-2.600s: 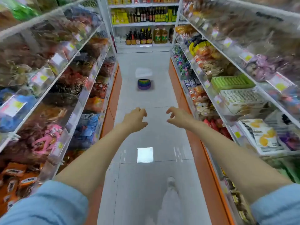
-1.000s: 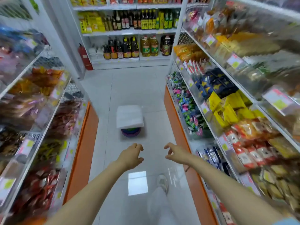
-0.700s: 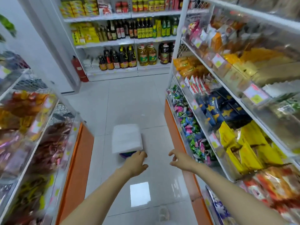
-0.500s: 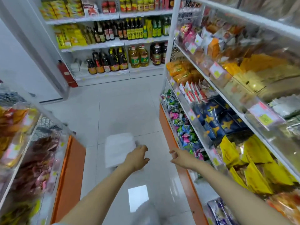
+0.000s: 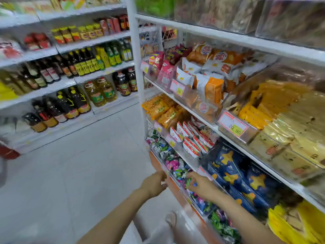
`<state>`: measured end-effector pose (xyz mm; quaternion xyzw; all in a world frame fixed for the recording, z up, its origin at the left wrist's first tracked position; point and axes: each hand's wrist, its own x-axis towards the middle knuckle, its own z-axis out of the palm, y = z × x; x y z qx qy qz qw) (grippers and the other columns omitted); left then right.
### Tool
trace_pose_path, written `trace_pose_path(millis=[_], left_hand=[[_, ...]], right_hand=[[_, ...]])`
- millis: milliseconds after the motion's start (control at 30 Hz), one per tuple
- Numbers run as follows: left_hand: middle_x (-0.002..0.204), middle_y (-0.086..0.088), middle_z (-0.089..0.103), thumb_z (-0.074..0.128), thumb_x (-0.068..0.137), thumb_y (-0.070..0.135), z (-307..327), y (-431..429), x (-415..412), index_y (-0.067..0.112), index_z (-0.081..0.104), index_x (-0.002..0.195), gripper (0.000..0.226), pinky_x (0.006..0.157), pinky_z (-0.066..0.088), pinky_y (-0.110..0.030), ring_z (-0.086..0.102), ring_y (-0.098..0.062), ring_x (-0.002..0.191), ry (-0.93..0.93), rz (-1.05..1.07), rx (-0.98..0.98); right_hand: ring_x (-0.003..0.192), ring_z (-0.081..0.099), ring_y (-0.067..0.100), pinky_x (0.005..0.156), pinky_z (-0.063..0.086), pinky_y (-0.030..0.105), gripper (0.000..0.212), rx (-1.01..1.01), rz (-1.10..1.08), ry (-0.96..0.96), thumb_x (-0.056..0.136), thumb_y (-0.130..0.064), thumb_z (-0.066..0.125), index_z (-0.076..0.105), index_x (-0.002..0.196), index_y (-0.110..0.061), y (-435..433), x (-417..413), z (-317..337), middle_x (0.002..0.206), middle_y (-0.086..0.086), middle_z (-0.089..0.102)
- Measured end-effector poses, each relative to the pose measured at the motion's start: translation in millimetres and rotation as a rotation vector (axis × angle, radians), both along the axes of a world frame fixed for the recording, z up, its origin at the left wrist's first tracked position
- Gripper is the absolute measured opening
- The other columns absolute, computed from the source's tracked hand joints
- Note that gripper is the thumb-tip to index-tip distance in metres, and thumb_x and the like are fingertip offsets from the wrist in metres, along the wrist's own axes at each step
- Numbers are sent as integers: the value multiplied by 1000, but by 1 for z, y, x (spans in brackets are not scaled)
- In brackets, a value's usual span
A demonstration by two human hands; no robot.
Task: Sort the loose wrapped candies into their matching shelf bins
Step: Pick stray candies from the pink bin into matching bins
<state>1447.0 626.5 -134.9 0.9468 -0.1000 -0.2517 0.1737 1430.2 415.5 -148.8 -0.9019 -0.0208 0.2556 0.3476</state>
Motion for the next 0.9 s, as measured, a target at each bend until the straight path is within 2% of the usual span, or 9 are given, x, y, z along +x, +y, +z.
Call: trace_pose_path(millis=[100, 233, 300, 367, 467, 500, 600, 700, 900], left_hand=[[131, -6, 51, 51, 94, 26, 1, 2, 47, 9, 47, 125, 35, 89, 39, -26, 50, -22, 117, 11, -134, 56], [132, -6, 50, 48, 96, 25, 1, -2, 82, 9, 47, 126, 34, 89, 39, -28, 51, -22, 116, 17, -308, 104], [132, -4, 50, 47, 97, 26, -3, -6, 85, 10, 46, 127, 34, 88, 39, -27, 51, -22, 115, 28, -372, 96], [130, -4, 52, 47, 96, 28, -10, -8, 79, 10, 46, 126, 34, 88, 40, -29, 53, -23, 112, 57, -413, 79], [127, -3, 54, 49, 96, 28, -18, -8, 67, 11, 47, 124, 33, 90, 41, -28, 54, -22, 111, 109, -467, 92], [126, -3, 54, 49, 95, 28, -20, -8, 63, 13, 48, 123, 32, 90, 41, -27, 54, -21, 111, 120, -479, 99], [125, -1, 55, 48, 96, 27, -24, -10, 54, 14, 49, 123, 30, 89, 40, -25, 55, -19, 110, 127, -513, 114], [126, 0, 54, 47, 96, 27, -26, -14, 48, 14, 48, 122, 29, 90, 40, -25, 56, -19, 109, 144, -556, 131], [128, -3, 53, 47, 96, 27, -35, -30, 49, 13, 48, 122, 30, 91, 41, -28, 55, -22, 110, 171, -636, 177]], right_hand=[[72, 49, 5, 59, 36, 10, 33, 9, -90, 34, 92, -20, 55, 50, 124, -22, 3, 14, 1, 84, -13, 48], [83, 56, 11, 78, 47, 27, 33, 20, -225, 59, 92, -23, 56, 51, 125, -20, 6, 11, 0, 91, -13, 53], [101, 59, 21, 87, 48, 31, 37, 28, -279, 90, 92, -23, 56, 49, 128, -19, 6, 5, -2, 111, -3, 58], [103, 59, 26, 90, 48, 34, 40, 32, -328, 97, 92, -27, 55, 48, 130, -13, 7, -5, -1, 115, 9, 60], [91, 60, 24, 80, 45, 33, 74, 20, -384, 97, 77, -69, 47, 51, 124, -12, 10, -26, 2, 94, 2, 58], [97, 59, 26, 81, 45, 33, 72, -4, -384, 109, 78, -68, 45, 50, 123, -13, 12, -33, 0, 99, 4, 60], [110, 57, 24, 82, 43, 29, 39, -60, -389, 137, 94, -30, 48, 47, 130, -16, 17, -52, -8, 120, 9, 61], [109, 58, 24, 72, 37, 27, 36, -78, -395, 131, 95, -27, 48, 46, 129, -16, 23, -65, -16, 119, 9, 62], [101, 58, 16, 82, 42, 22, 35, 2, -510, 116, 94, -28, 53, 49, 128, -20, 25, -79, -27, 113, 3, 63]])
